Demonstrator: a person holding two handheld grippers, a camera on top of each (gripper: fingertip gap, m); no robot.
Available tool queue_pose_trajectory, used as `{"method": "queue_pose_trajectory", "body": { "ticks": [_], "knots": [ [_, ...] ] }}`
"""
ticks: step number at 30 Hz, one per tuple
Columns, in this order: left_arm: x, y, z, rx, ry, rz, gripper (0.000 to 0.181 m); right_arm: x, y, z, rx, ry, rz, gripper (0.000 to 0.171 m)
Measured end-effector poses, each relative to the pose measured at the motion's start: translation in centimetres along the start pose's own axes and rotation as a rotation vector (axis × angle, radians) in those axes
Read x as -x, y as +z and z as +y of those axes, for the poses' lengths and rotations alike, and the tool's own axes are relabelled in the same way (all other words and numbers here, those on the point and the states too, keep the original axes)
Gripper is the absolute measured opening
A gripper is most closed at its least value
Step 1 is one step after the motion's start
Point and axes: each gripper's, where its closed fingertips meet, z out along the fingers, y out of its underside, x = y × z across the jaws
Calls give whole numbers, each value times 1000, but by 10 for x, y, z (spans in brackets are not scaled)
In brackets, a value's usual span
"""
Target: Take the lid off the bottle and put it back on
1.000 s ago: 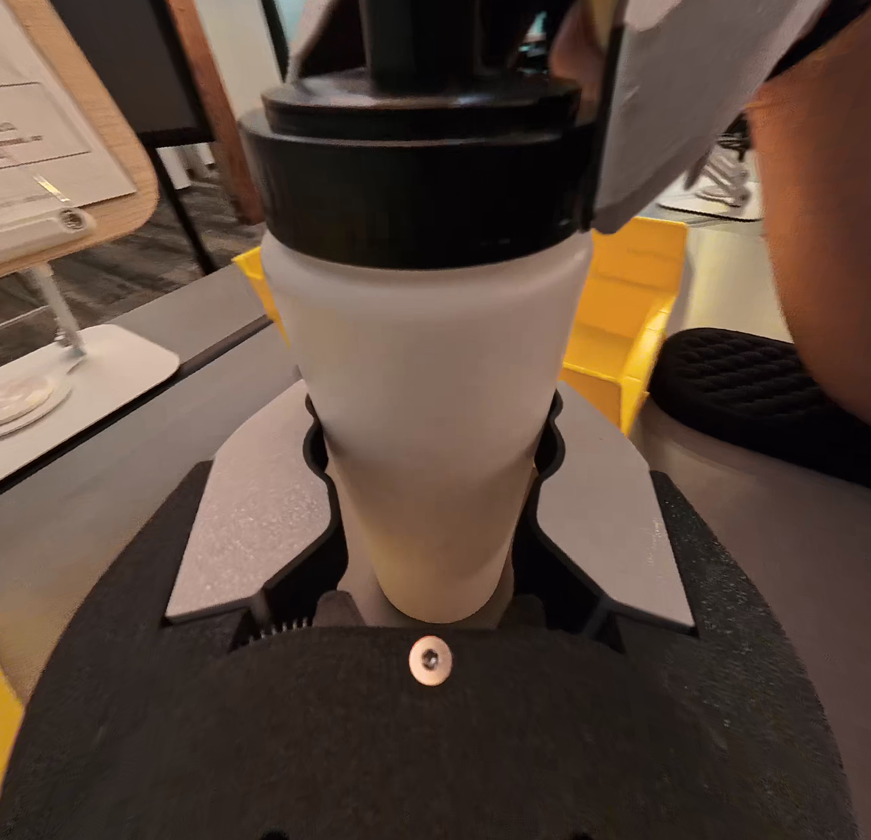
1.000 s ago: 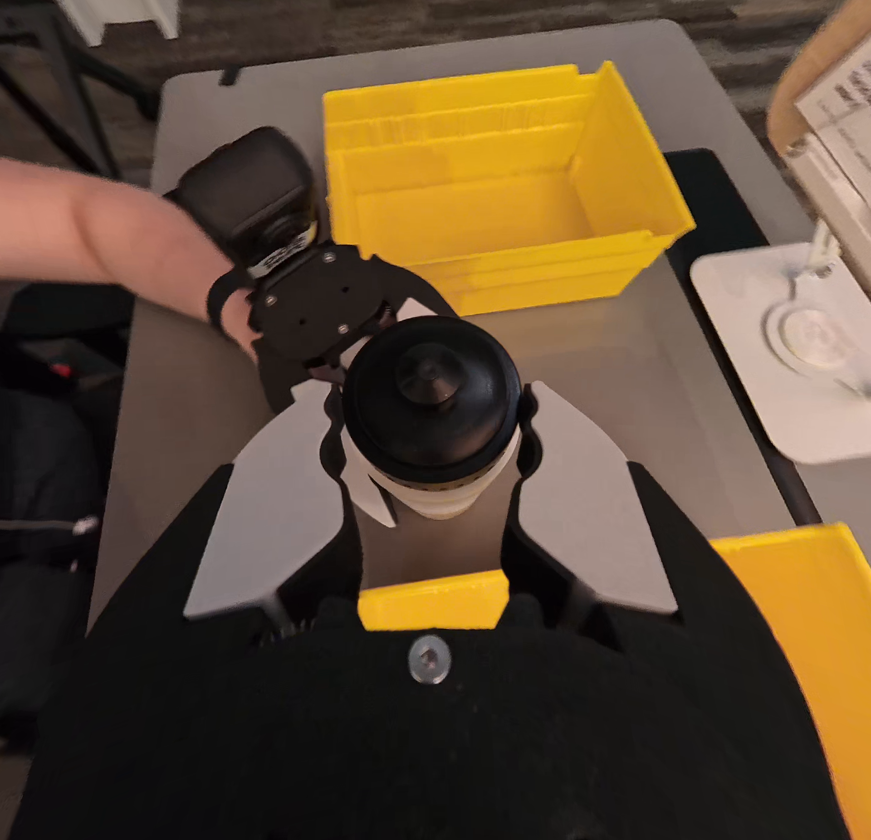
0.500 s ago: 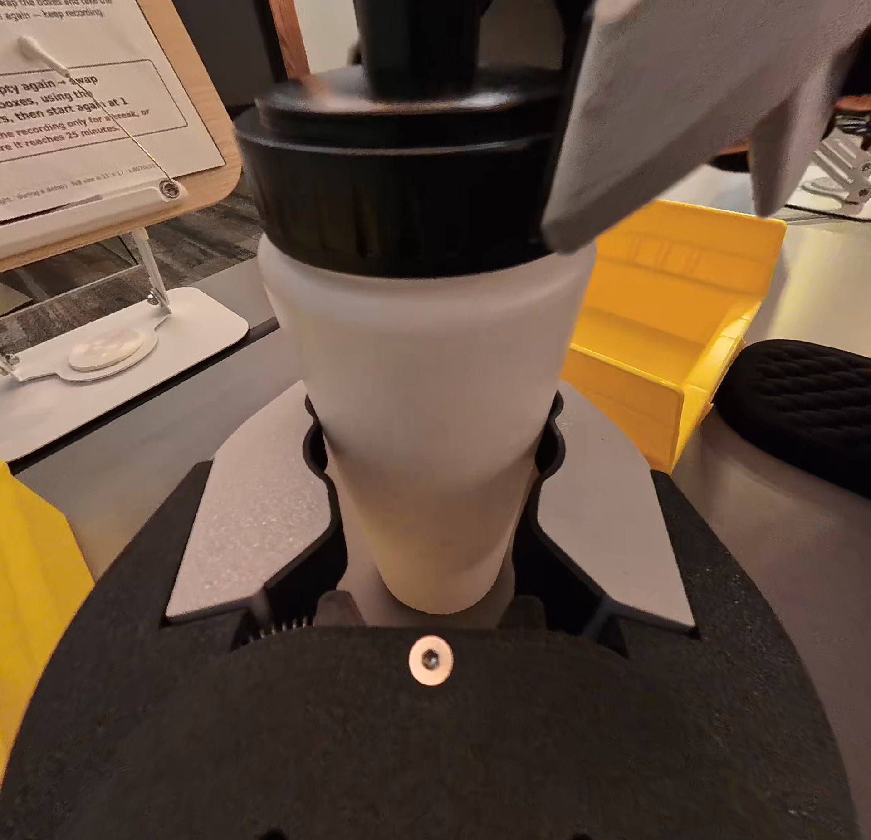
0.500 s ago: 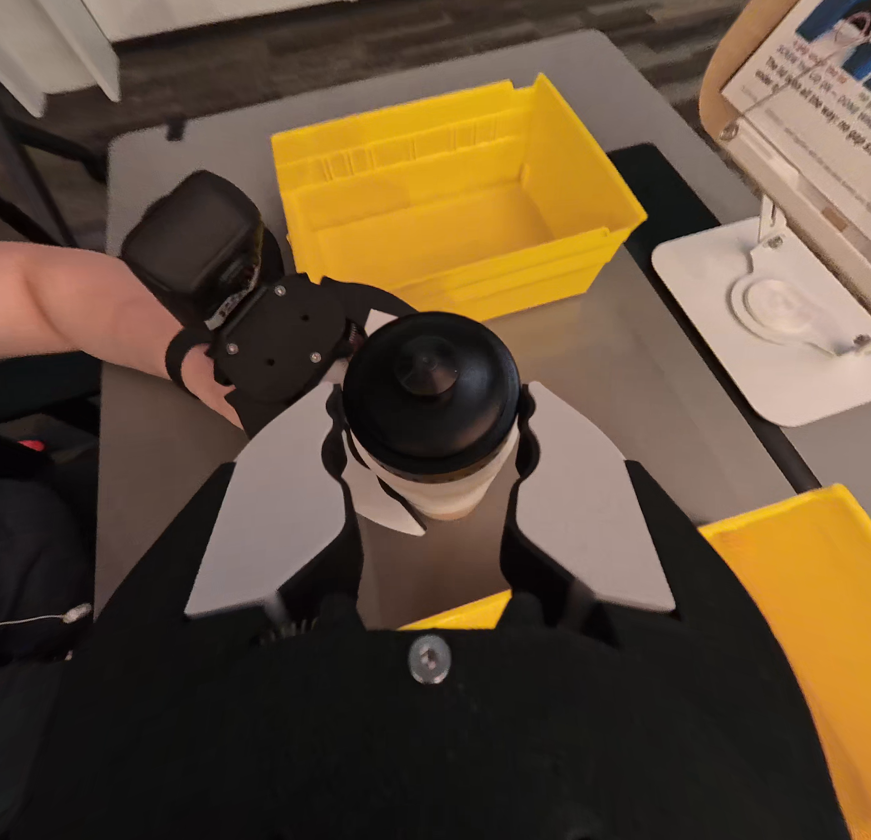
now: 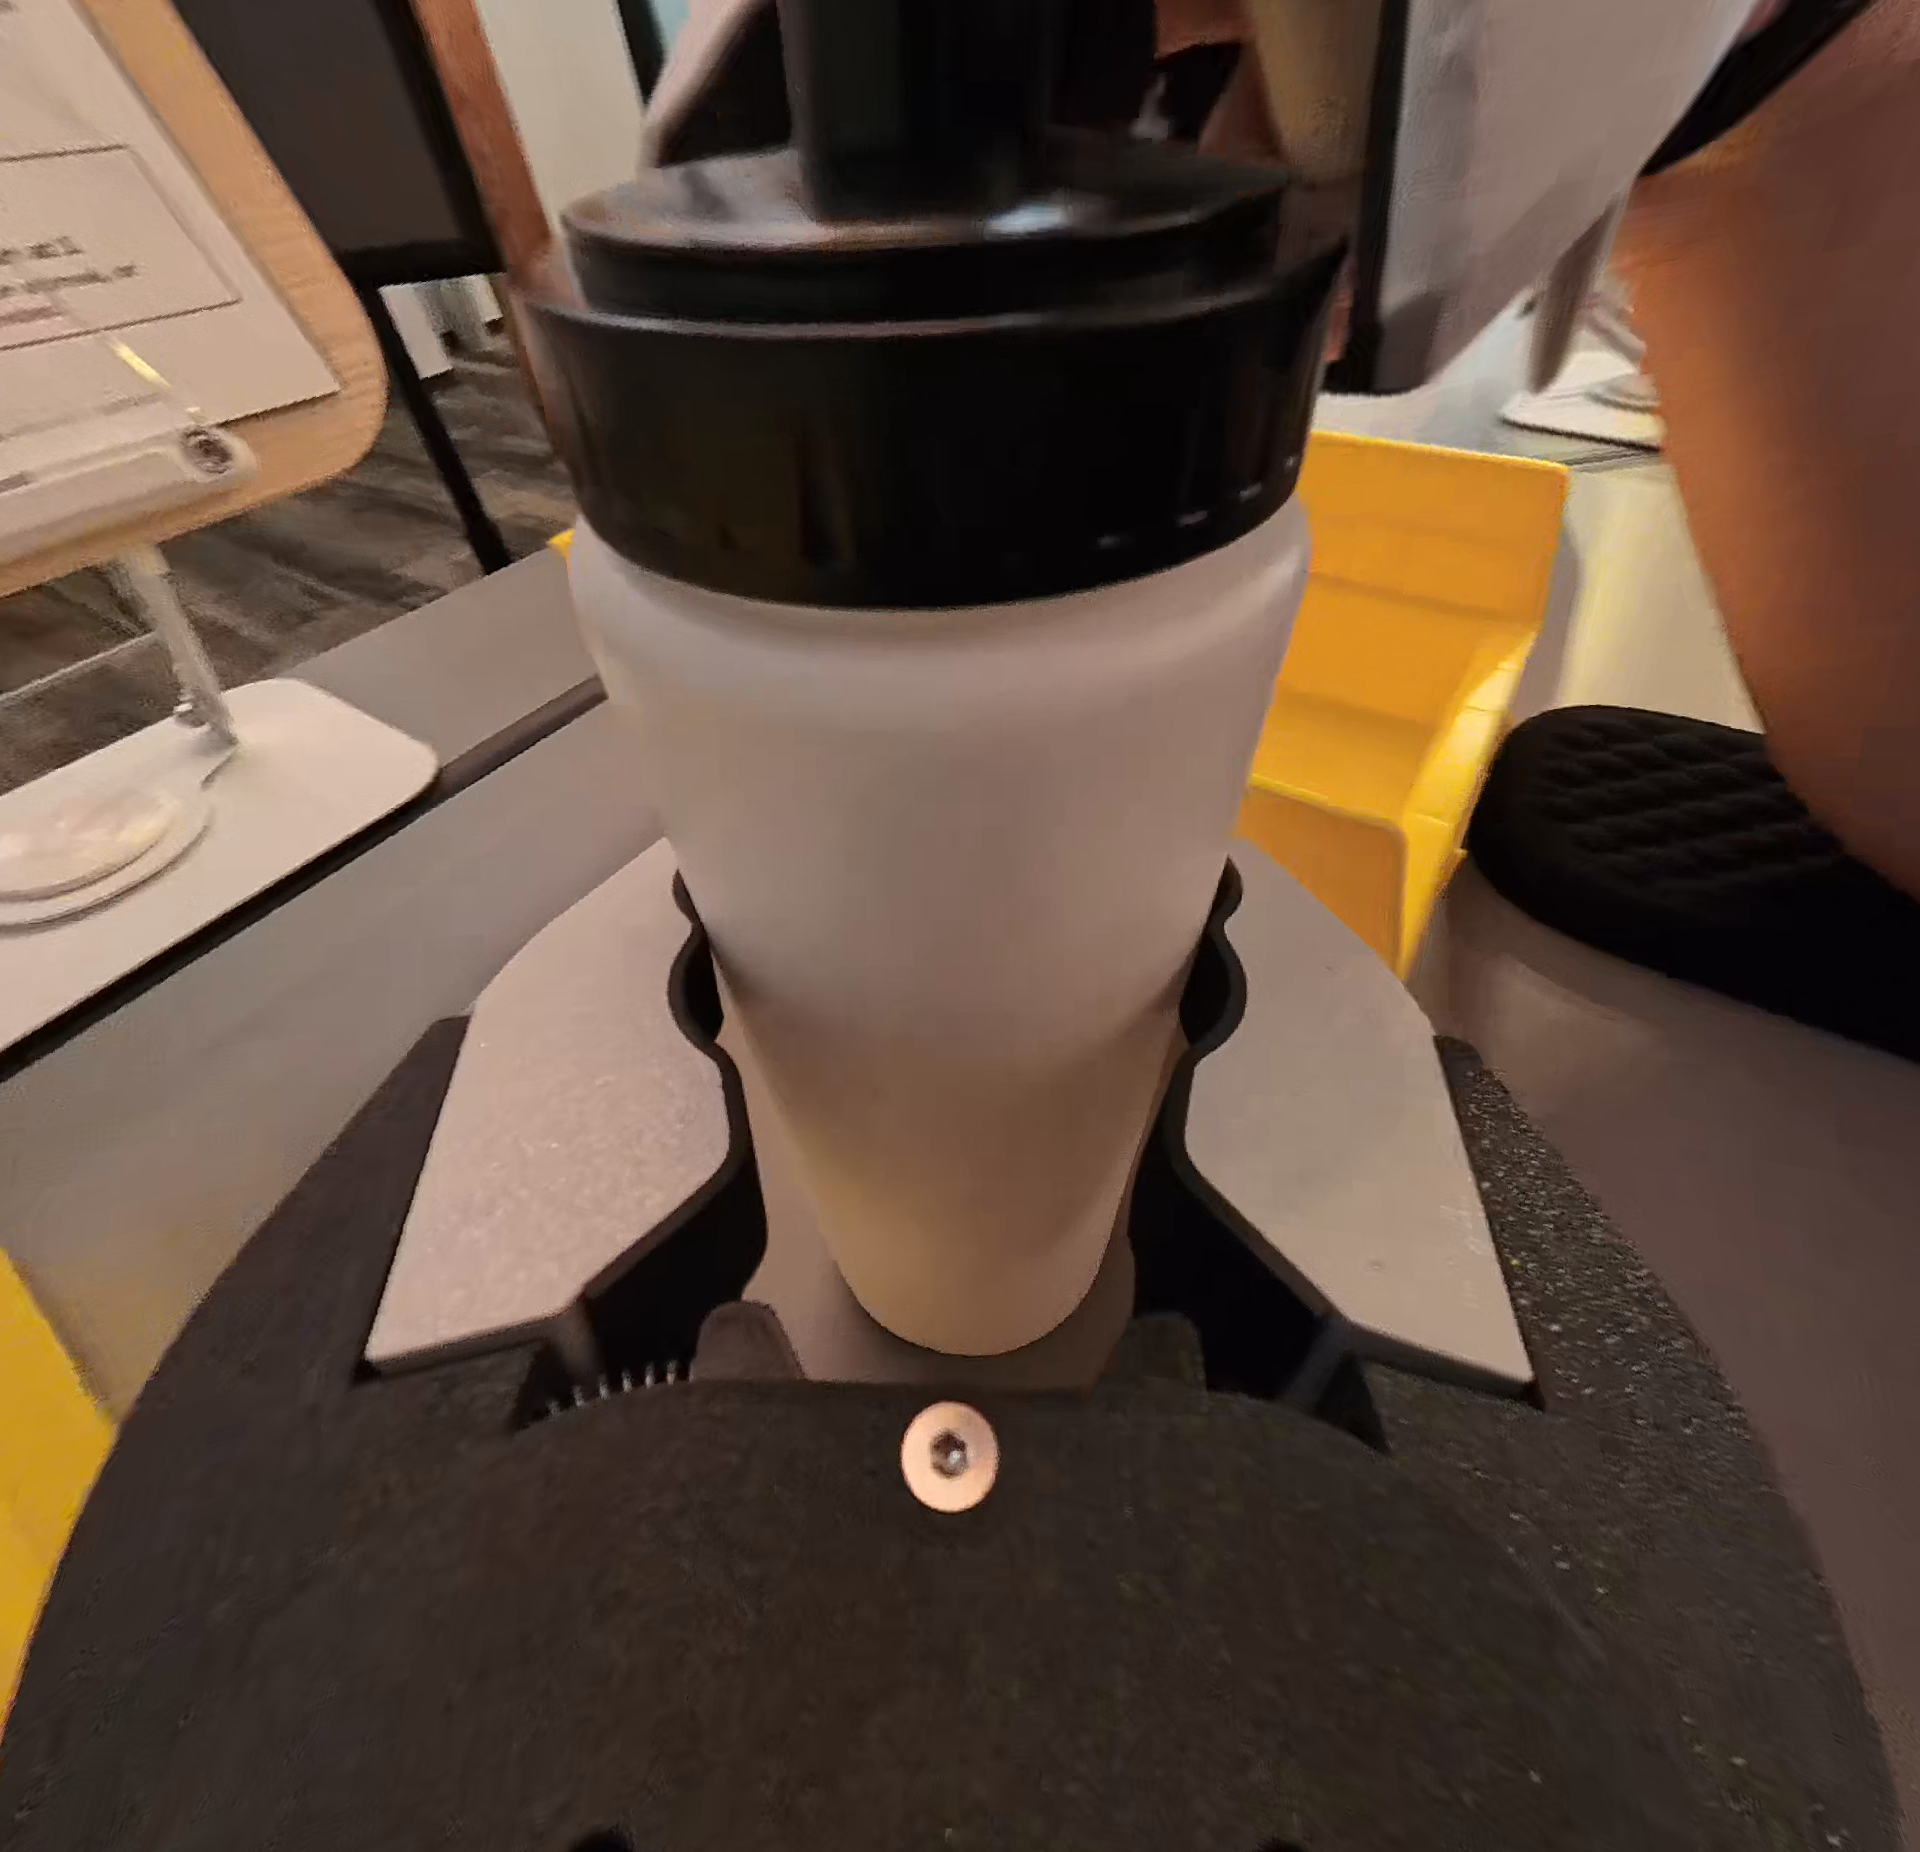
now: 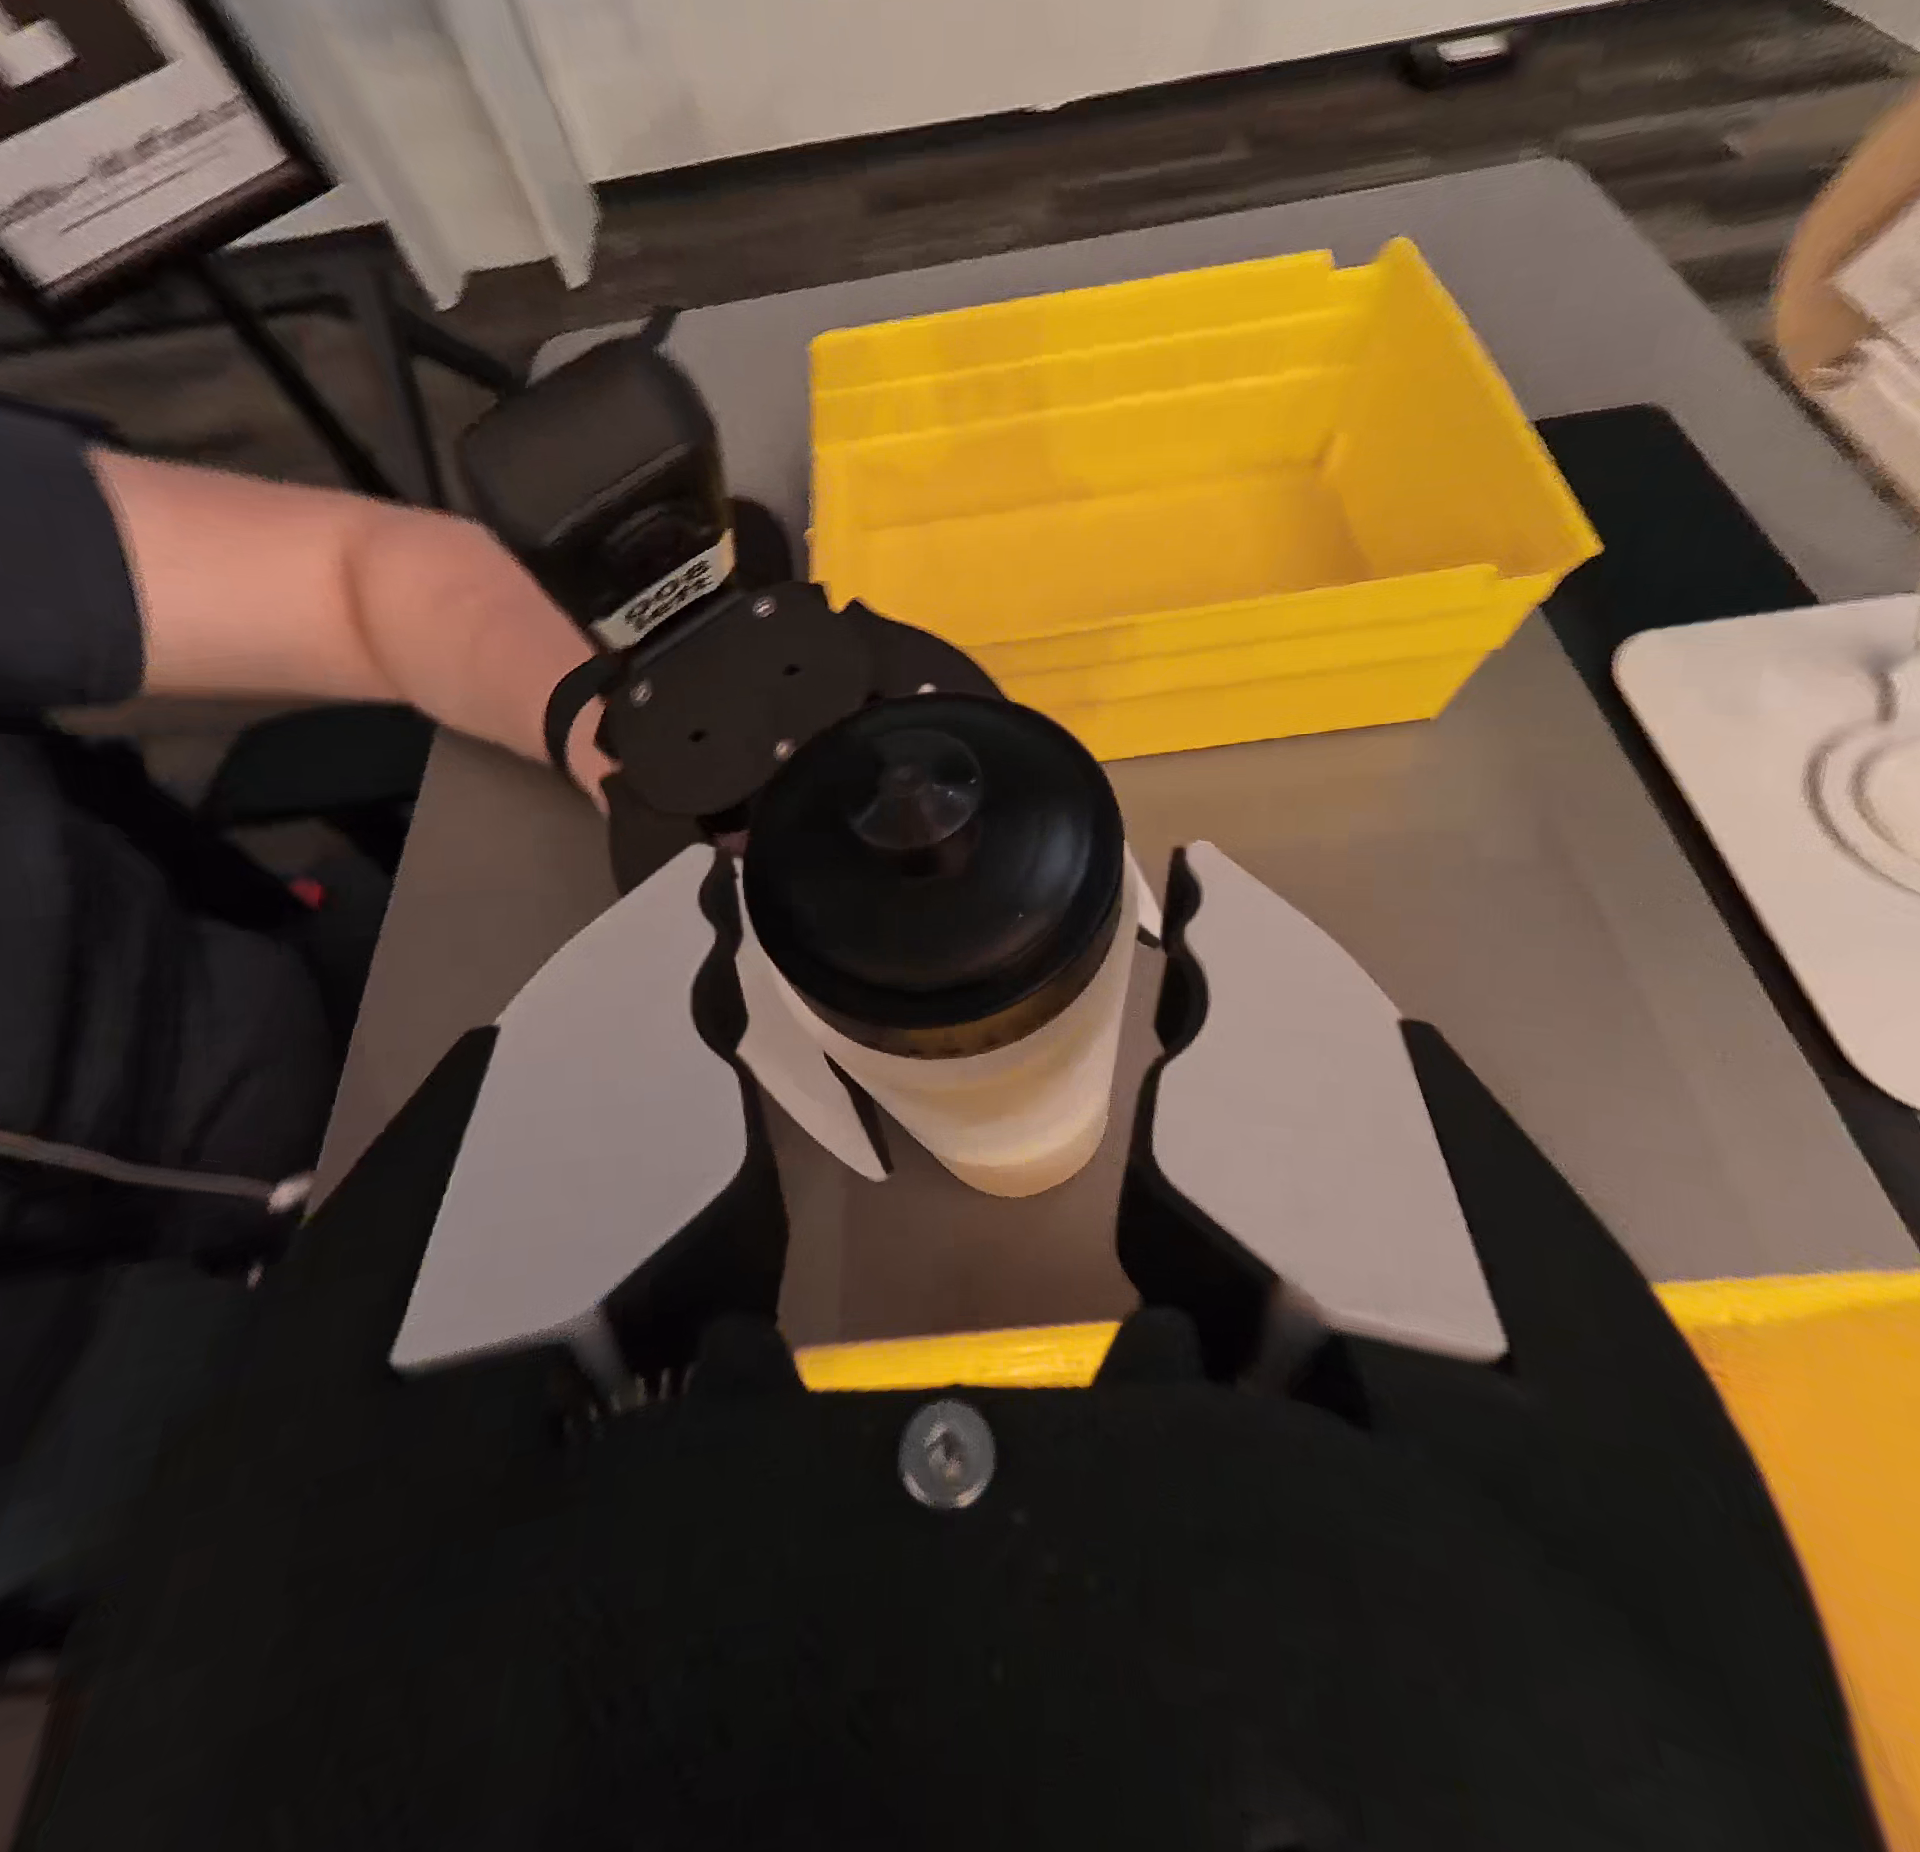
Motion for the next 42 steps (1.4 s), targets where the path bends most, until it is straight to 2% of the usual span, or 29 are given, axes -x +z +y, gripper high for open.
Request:
{"method": "queue_pose_trajectory", "body": {
  "ticks": [6,8,10,13,16,19,20,22,24,28,31,33,35,39,42],
  "knots": [
    [4,-2,1,22,12,-49,88,-2,11,-6,91,57,277,74],
    [1,-2,0,20,23,-19,88,0,9,-5,125,47,308,73],
    [-8,-1,0,25,44,40,88,6,5,-1,155,26,261,74],
    [-30,0,-1,20,52,168,88,24,-3,5,169,-70,90,73],
    [-44,-1,-2,7,102,227,88,43,-11,8,84,-234,-115,73],
    [-38,1,-2,16,65,199,88,37,-9,4,4,-172,-174,72],
    [-32,1,-1,17,49,168,89,31,-7,1,-9,-128,-148,72],
    [-15,0,-1,16,31,79,88,16,-4,-5,-30,-94,-48,84],
    [2,-2,0,12,17,-11,88,7,-1,-6,-33,-98,48,88],
    [18,-6,2,-4,-47,-71,88,-2,16,-18,-119,-68,104,87],
    [19,-6,2,-4,-48,-74,88,-11,29,-11,-66,-93,166,77],
    [12,-6,1,-6,-35,-15,88,-6,28,-10,-54,-116,123,77],
    [-8,-5,-1,-17,-12,116,88,10,21,-7,-42,-179,10,77],
    [-53,-6,-4,-29,9,354,88,49,0,3,-147,-217,-364,77],
    [-47,-4,-4,-16,-31,310,88,45,-1,2,-228,-173,-428,77]
  ]
}}
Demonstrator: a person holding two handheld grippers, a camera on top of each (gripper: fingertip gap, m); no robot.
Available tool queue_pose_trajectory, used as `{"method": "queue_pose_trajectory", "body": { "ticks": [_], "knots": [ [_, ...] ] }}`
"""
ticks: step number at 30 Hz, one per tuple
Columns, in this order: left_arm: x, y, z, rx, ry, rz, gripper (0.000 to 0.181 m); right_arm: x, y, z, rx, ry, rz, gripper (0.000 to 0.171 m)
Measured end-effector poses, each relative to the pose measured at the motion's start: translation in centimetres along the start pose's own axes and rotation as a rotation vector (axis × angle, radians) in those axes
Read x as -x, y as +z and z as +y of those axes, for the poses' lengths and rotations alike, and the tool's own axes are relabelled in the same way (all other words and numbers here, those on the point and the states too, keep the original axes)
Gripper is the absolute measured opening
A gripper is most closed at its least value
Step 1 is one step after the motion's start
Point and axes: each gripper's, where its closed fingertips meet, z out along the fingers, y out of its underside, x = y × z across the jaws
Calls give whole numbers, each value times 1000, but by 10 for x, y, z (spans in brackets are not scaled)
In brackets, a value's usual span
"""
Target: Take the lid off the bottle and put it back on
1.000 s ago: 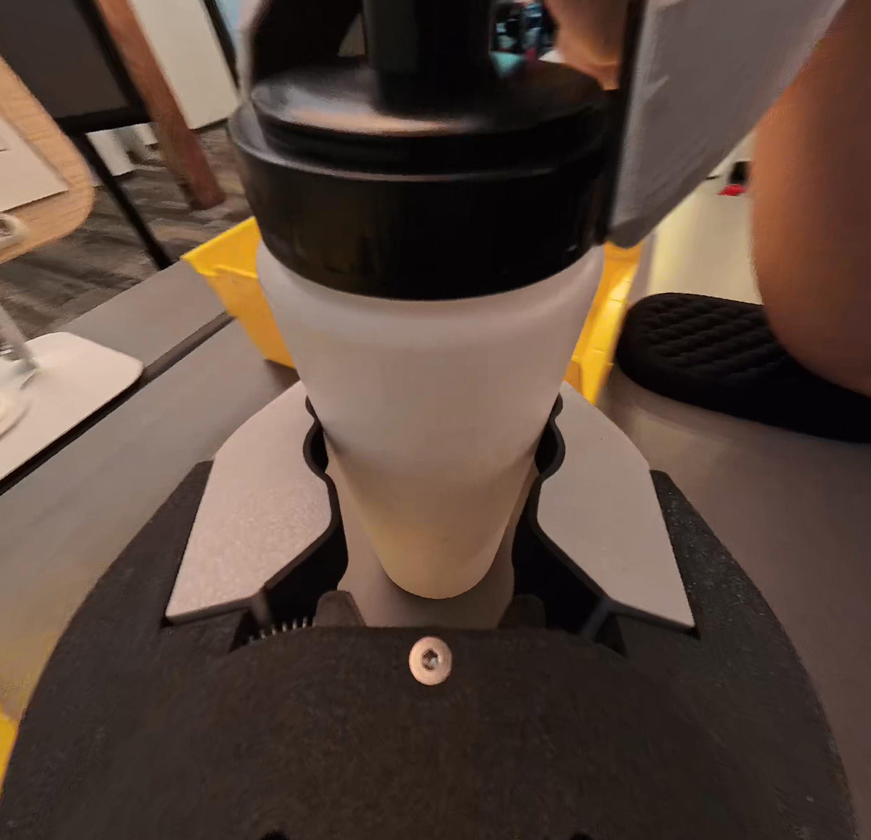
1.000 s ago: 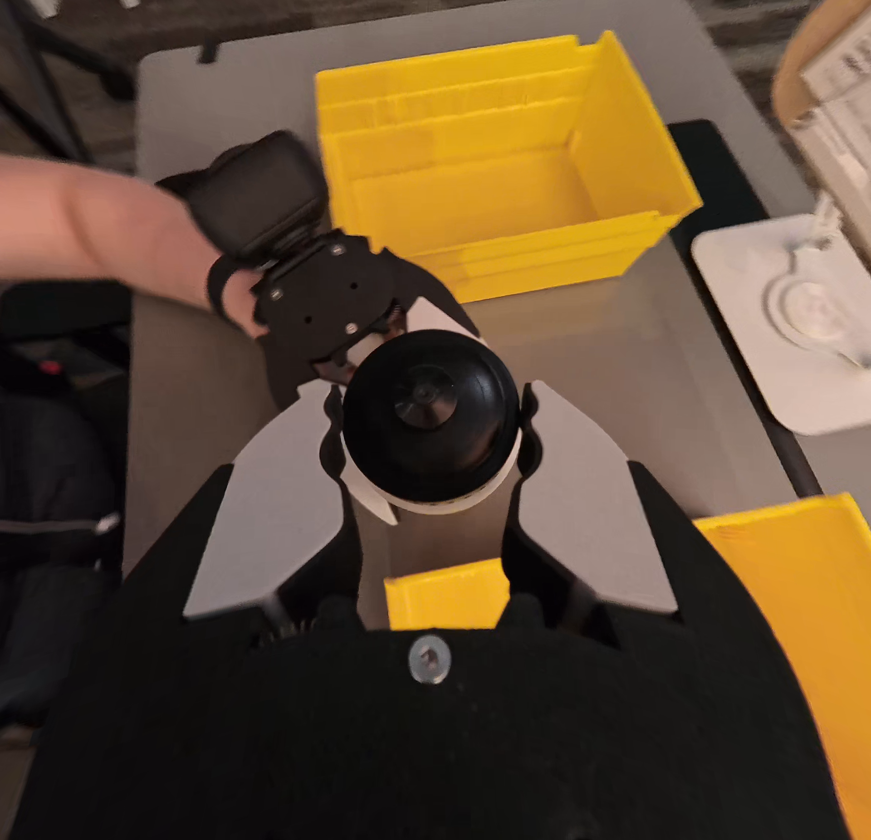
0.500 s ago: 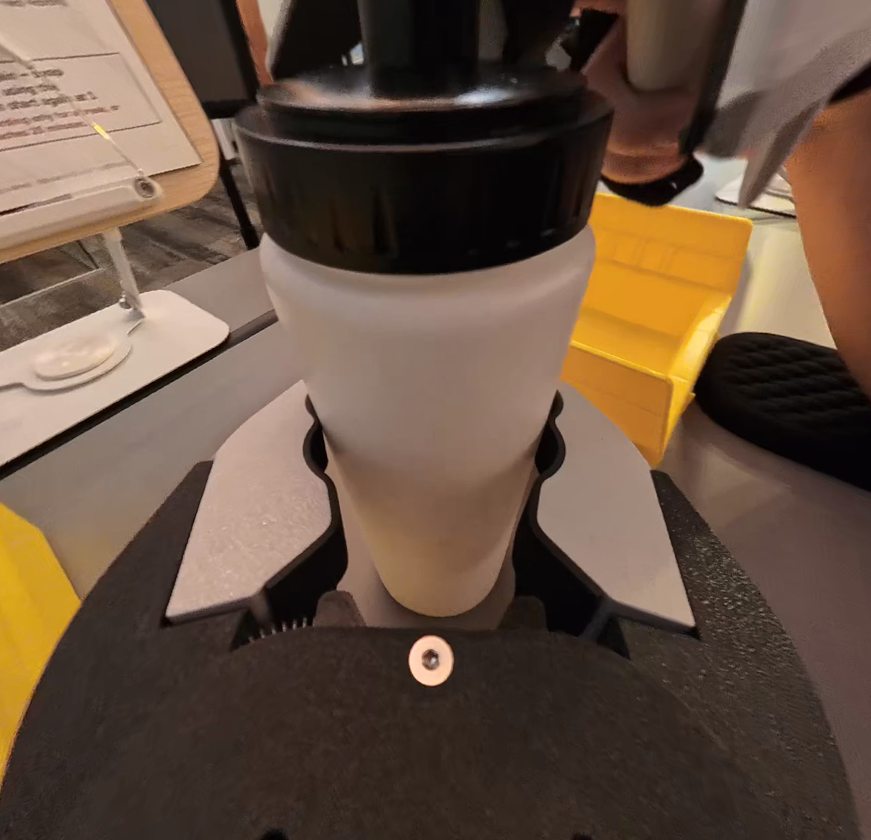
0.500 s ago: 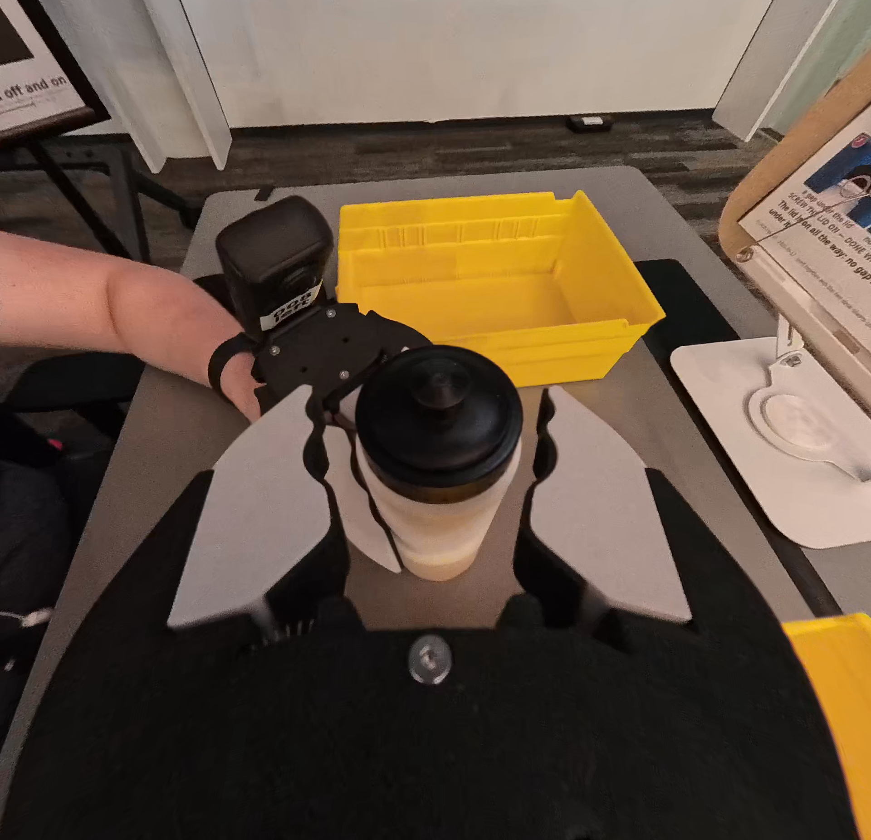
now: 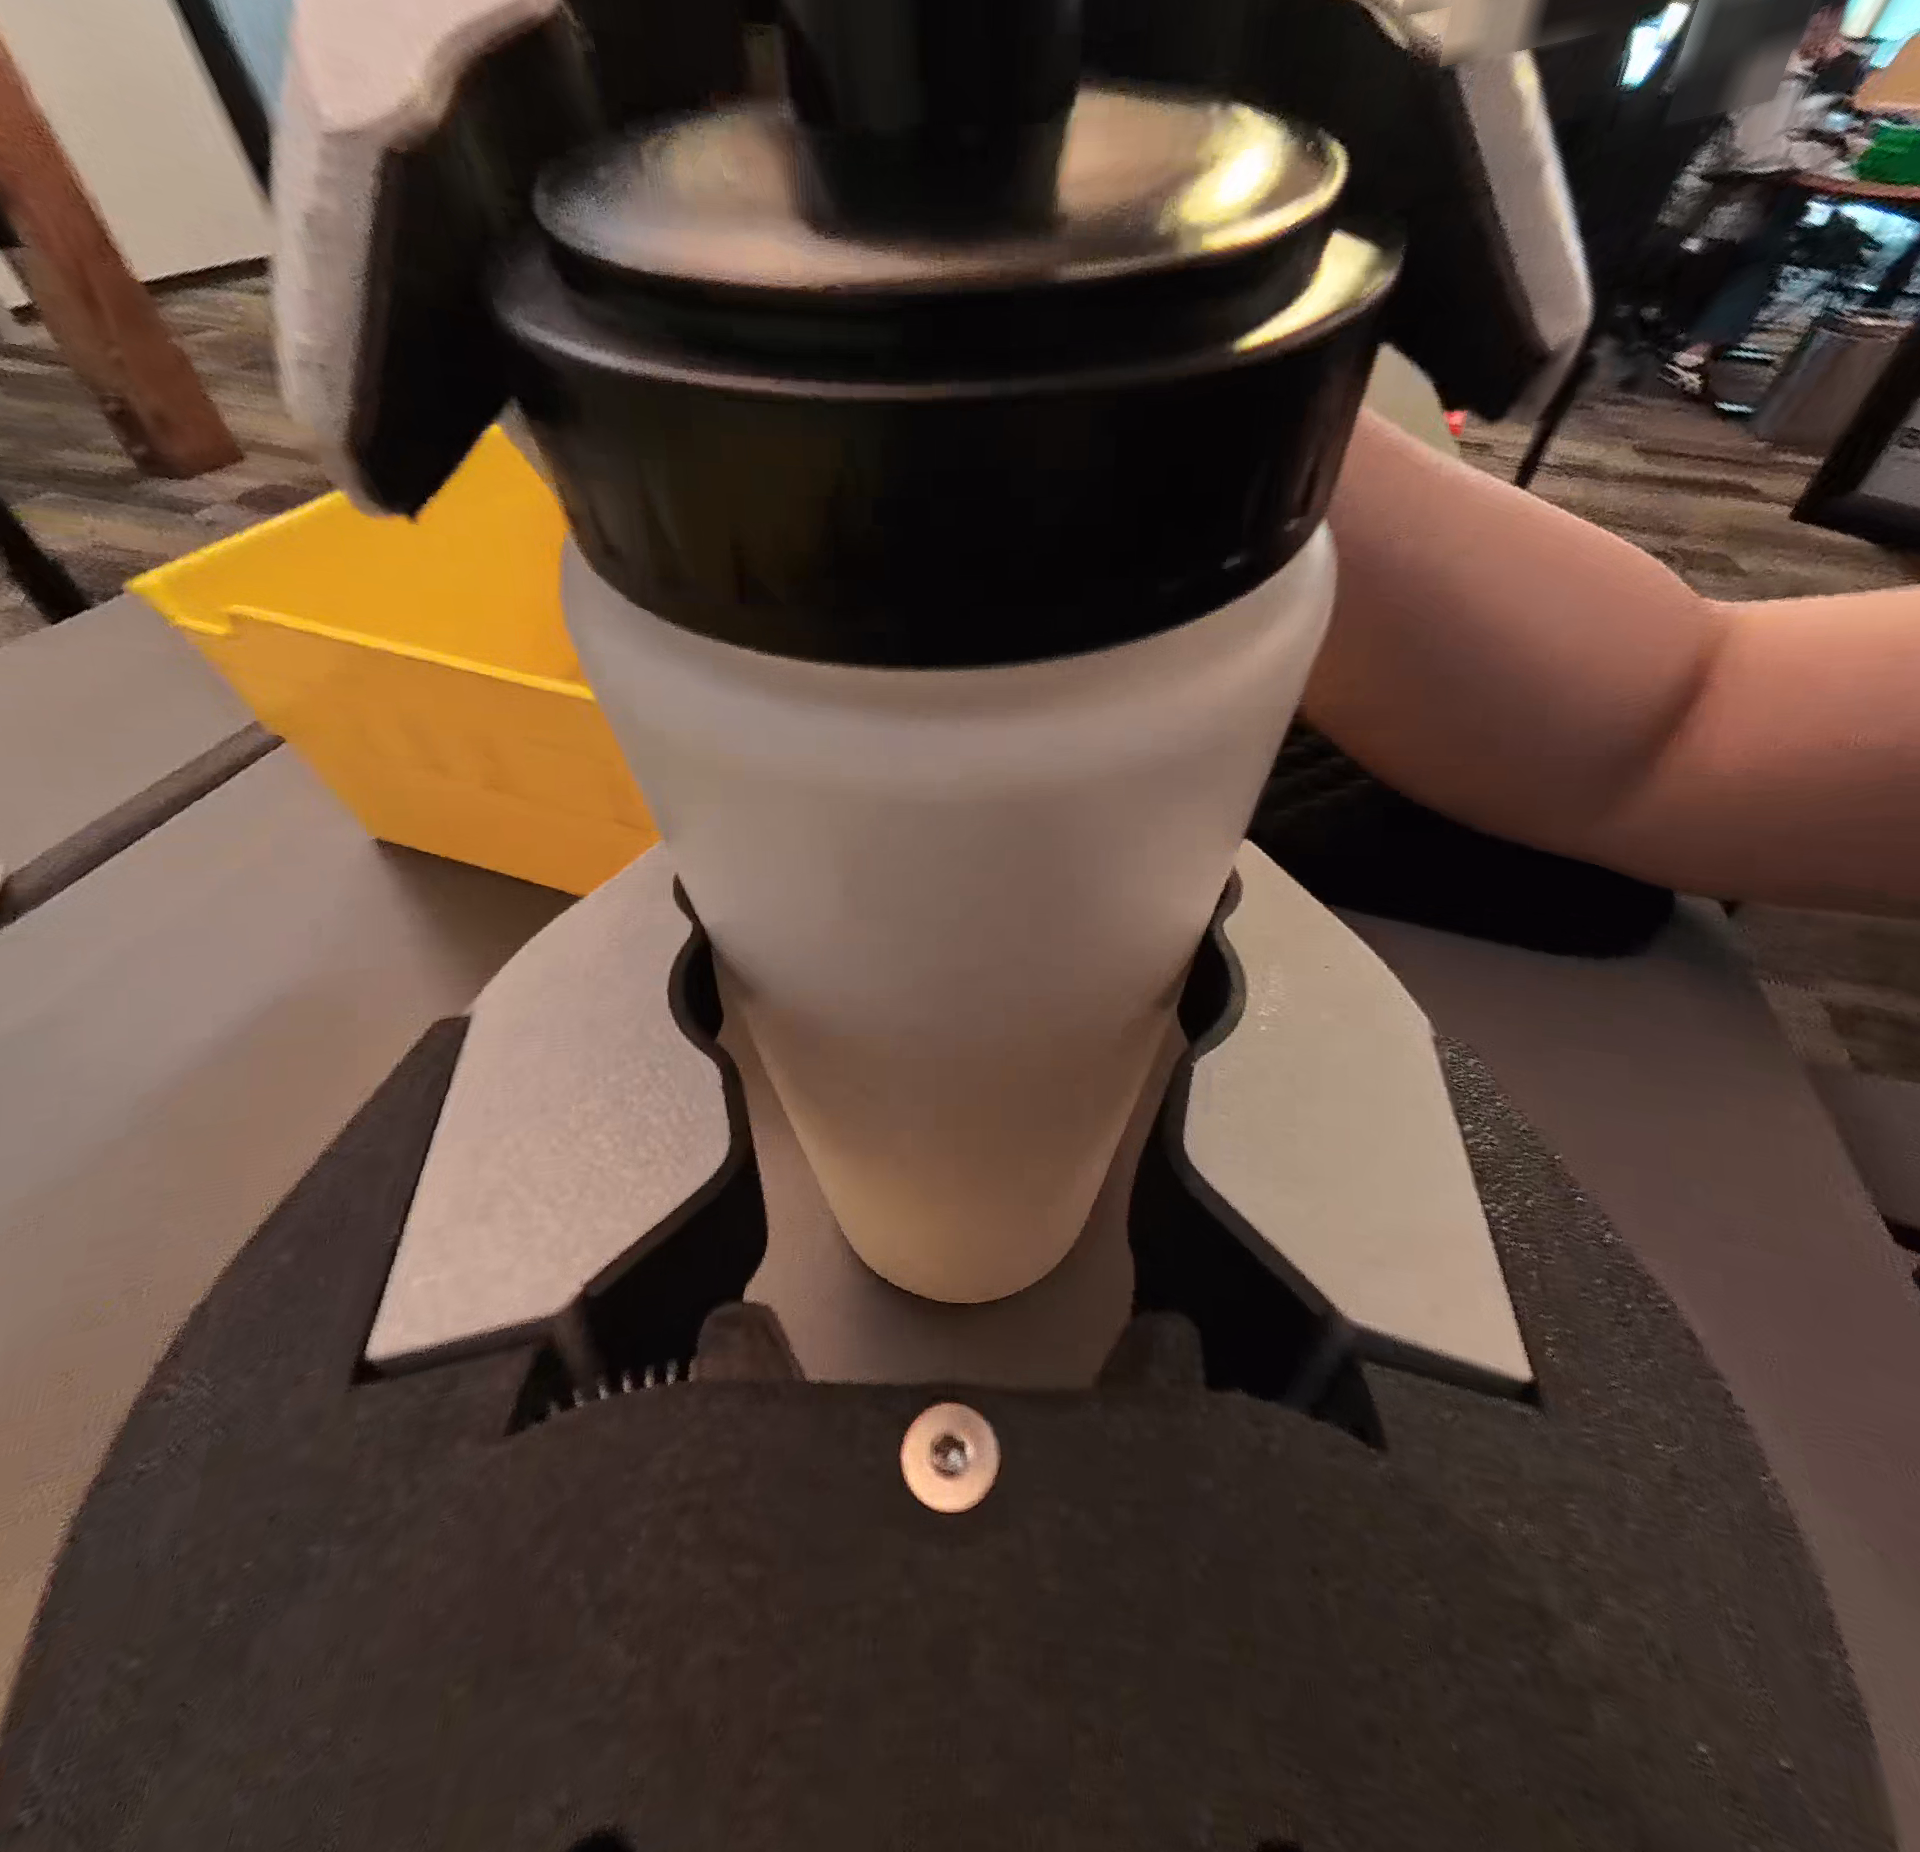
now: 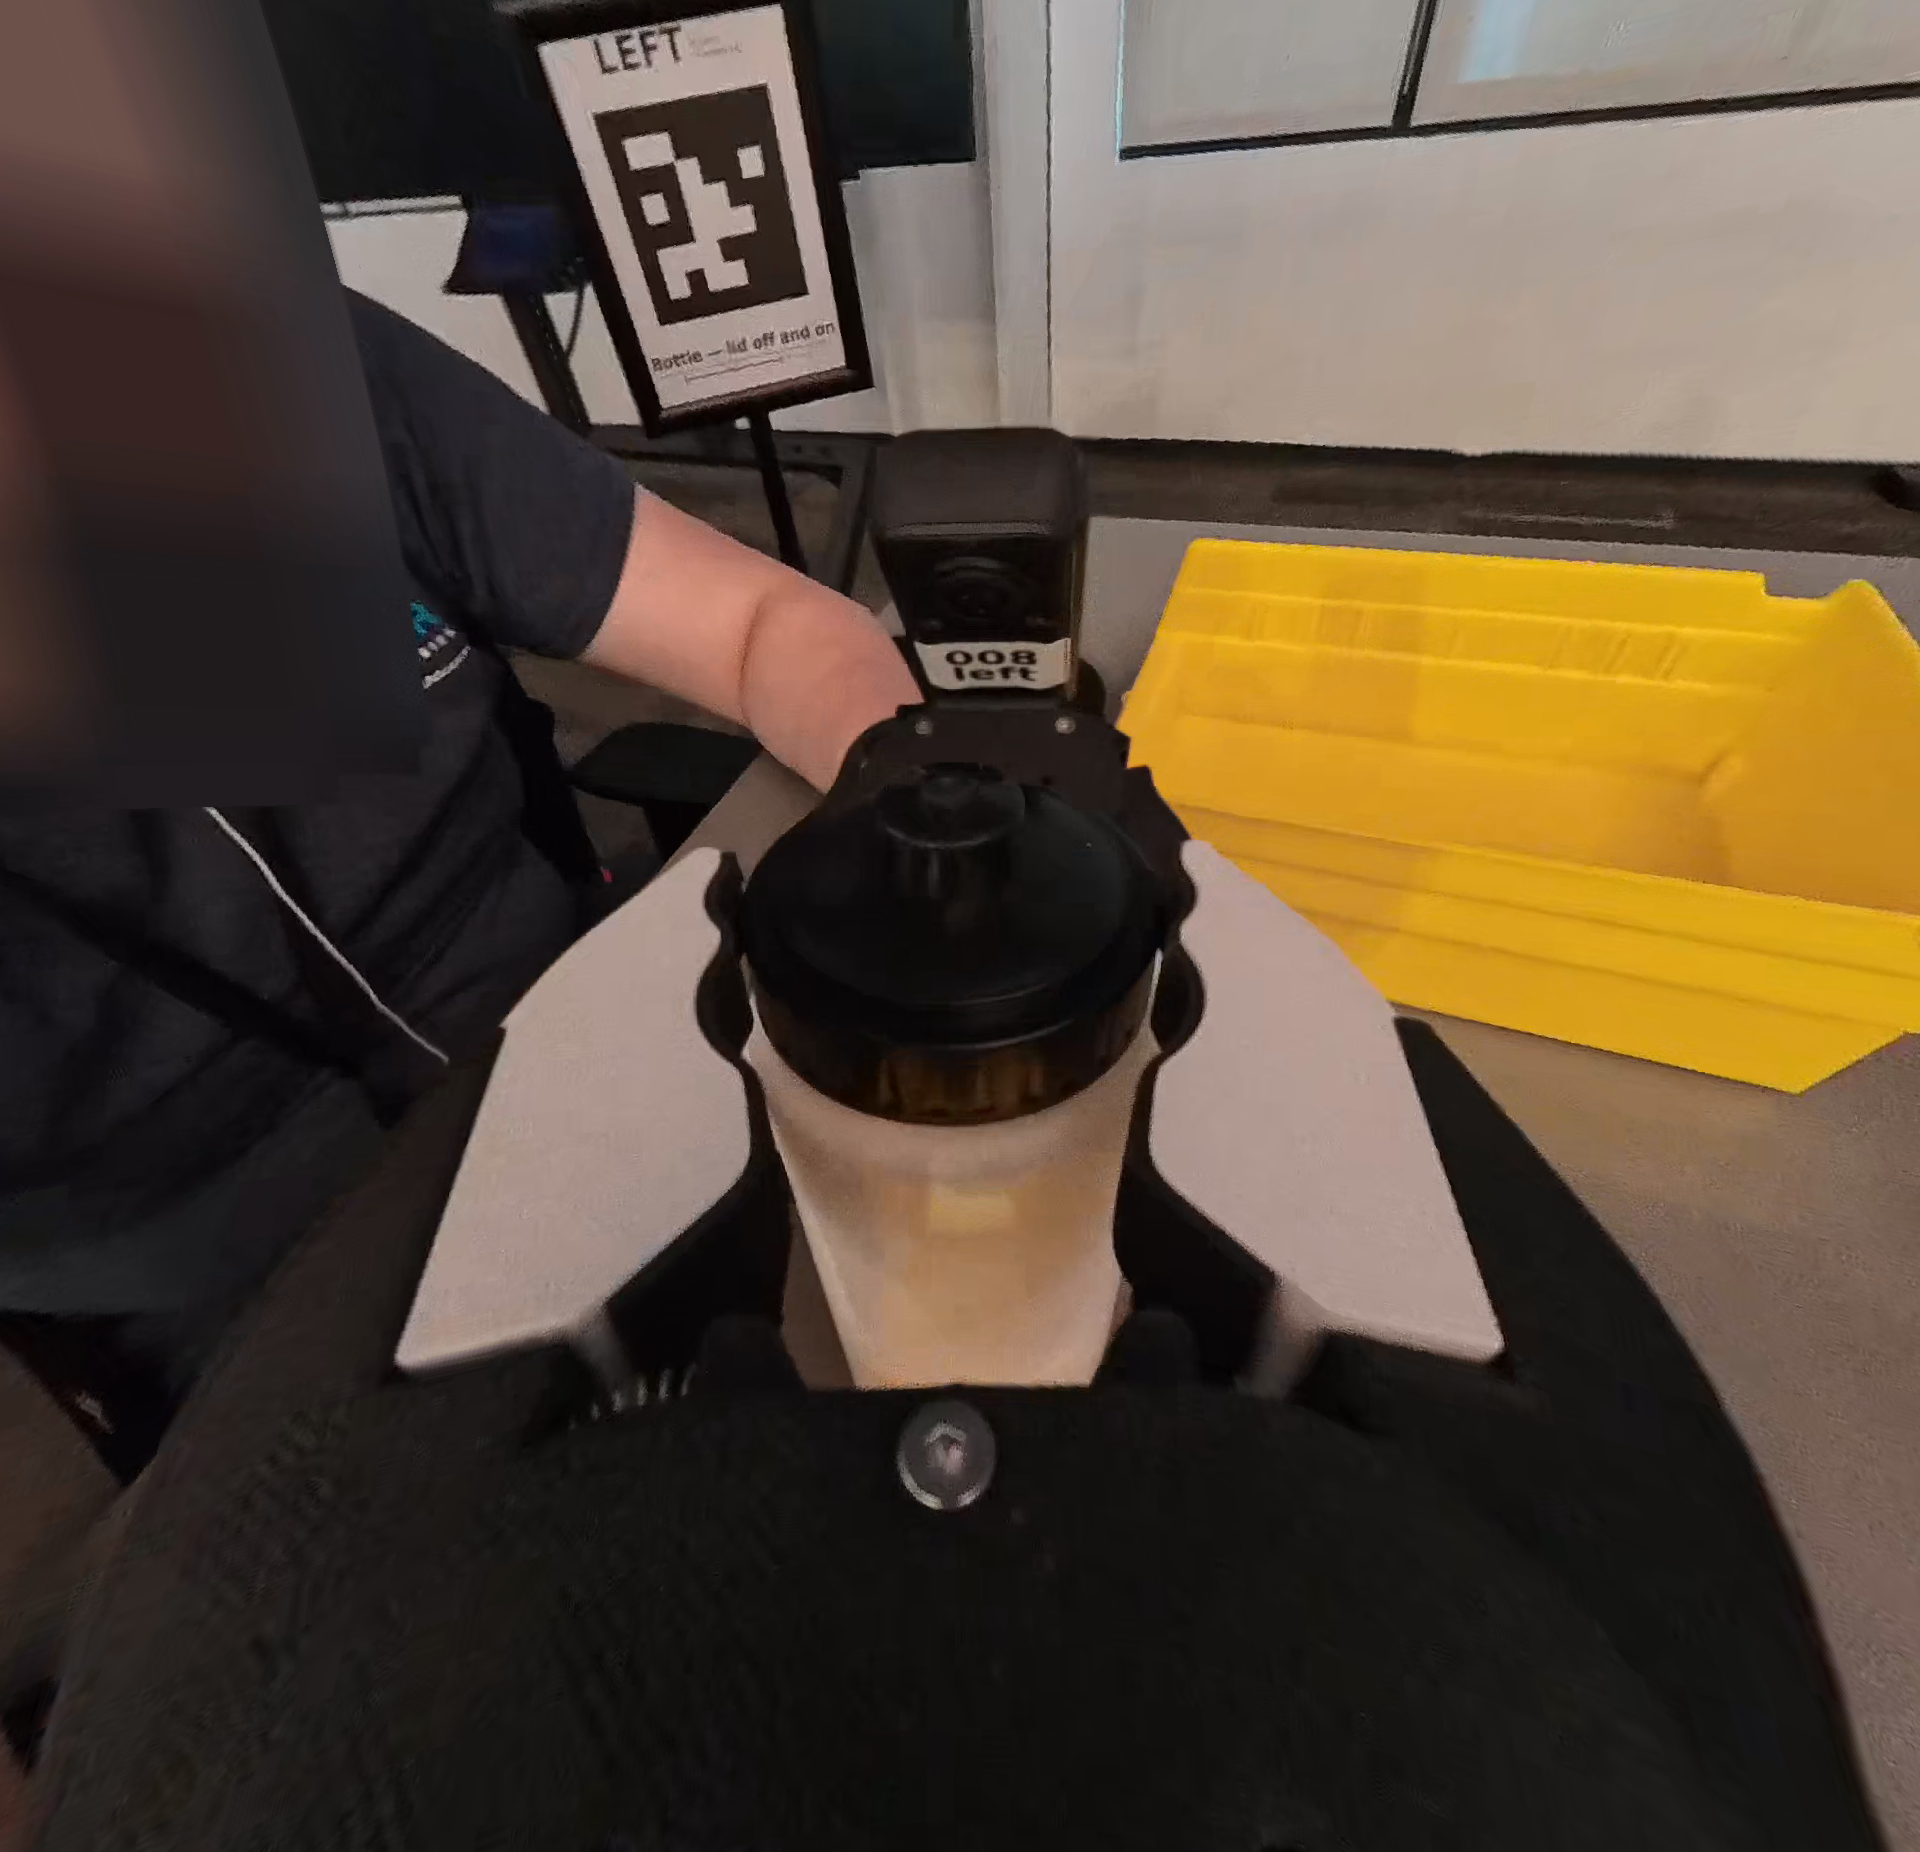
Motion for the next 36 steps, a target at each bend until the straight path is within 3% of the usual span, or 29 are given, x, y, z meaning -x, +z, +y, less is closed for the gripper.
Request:
{"method": "queue_pose_trajectory", "body": {
  "ticks": [3,6,9,11,15,18,21,24,29,32,34,36],
  "knots": [
    [28,-9,1,3,-14,-145,88,-29,-1,-3,-34,39,163,91],
    [53,-19,3,3,-25,-289,88,-48,-1,-7,-52,22,314,93],
    [67,-27,4,3,-32,-381,88,-59,9,-8,-36,-27,421,90],
    [68,-27,5,20,-9,-398,88,-69,14,-5,-2,-43,507,78],
    [52,-21,4,33,20,-298,88,-54,14,-3,32,-41,396,78],
    [14,-7,2,23,17,-67,88,-19,7,-1,-7,-34,123,78],
    [-1,-1,3,36,45,-7,88,4,1,0,-70,-28,-60,78],
    [17,-5,3,30,29,-117,88,-9,2,-4,-99,-7,7,78],
    [58,-23,5,13,-2,-363,88,-45,0,-23,-152,-96,332,89],
    [62,-25,5,11,-15,-383,88,-54,11,-14,-53,-132,418,85],
    [58,-23,5,10,-1,-351,88,-59,10,-13,-36,-185,477,73],
    [48,-19,4,10,-2,-275,88,-50,8,-12,-29,-158,398,73]
  ]
}}
